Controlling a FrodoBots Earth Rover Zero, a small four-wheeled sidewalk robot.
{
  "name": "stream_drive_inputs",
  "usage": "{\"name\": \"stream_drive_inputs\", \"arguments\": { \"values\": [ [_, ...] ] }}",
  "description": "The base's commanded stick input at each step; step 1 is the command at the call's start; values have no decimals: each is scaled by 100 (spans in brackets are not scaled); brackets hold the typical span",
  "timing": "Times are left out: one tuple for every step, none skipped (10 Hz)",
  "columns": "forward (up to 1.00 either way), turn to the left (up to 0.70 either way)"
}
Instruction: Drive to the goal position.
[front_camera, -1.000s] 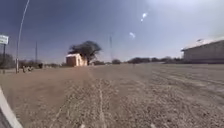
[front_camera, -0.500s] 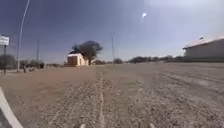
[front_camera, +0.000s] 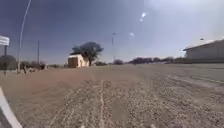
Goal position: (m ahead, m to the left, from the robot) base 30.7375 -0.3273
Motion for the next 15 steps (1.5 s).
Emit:
{"name": "stream_drive_inputs", "arguments": {
  "values": [
    [70, 0],
    [70, 0],
    [70, 0],
    [70, 0],
    [70, 0],
    [70, 0],
    [70, 0],
    [70, 0],
    [70, 0],
    [70, 0],
    [70, 0],
    [70, 0],
    [70, 0],
    [70, 0],
    [70, 0]
  ]
}}
